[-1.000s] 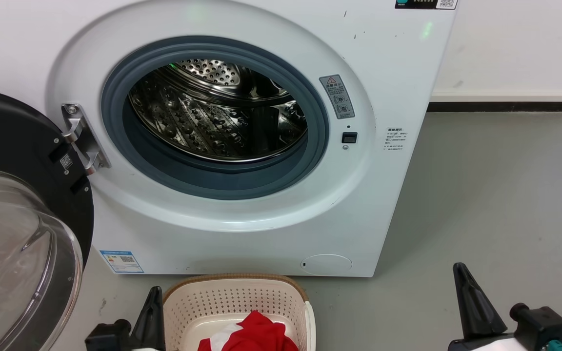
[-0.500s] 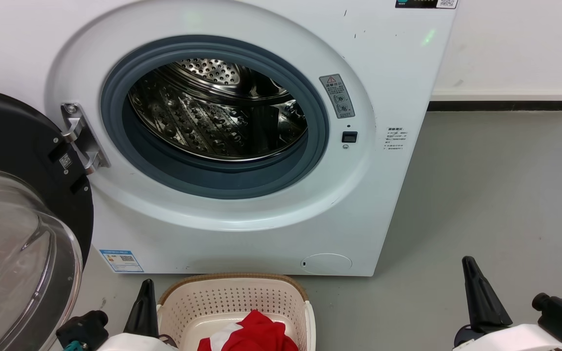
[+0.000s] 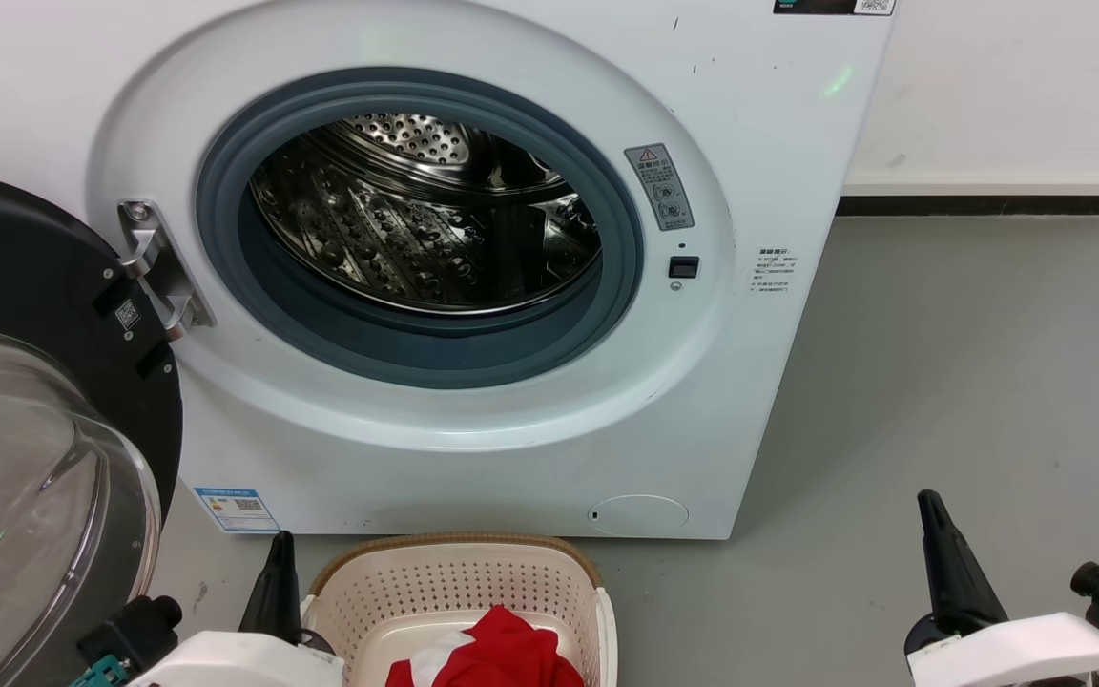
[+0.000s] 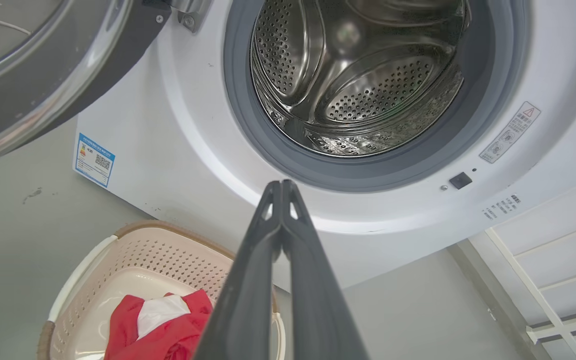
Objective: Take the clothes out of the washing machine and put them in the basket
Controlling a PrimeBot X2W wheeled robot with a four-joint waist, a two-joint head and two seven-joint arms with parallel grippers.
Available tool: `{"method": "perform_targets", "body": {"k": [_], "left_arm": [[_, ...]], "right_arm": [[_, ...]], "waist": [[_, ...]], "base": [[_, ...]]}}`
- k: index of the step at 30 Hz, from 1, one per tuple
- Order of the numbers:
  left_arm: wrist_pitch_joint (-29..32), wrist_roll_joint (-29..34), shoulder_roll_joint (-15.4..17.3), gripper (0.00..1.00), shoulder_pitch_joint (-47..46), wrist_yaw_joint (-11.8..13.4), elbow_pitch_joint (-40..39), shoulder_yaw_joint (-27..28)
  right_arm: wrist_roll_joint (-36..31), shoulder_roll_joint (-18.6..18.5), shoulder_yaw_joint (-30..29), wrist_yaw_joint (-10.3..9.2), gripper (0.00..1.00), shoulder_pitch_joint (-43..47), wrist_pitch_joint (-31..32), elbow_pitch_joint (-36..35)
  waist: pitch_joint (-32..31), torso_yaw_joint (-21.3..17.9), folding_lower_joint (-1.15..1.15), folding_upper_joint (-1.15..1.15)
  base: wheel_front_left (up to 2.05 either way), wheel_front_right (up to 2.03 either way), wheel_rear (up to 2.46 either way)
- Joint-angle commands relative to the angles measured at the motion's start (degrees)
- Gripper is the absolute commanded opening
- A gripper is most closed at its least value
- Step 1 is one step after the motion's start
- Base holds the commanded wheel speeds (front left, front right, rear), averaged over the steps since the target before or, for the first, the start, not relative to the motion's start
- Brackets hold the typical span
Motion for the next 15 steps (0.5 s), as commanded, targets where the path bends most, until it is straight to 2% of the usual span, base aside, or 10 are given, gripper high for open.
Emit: {"method": "perform_targets", "body": {"k": [1, 15], "left_arm": [[0.4, -1.6, 0.0, 0.00, -1.4, -0.3, -0.5, 0.3], [3.0, -12.6, 0.0, 0.00, -3.1, -1.2, 0.2, 1.3]], "right_arm": [[1.9, -0.5, -0.2, 0.00, 0.00, -1.8, 0.3, -0.4], [13.3, -0.7, -1.1, 0.00, 0.00, -3.5, 2.7, 1.1]], "waist": [[0.0, 0.0, 0.00, 0.00], [0.1, 0.0, 0.00, 0.00]], "base": [[0.00, 0.00, 0.00], [0.00, 0.00, 0.00]]}}
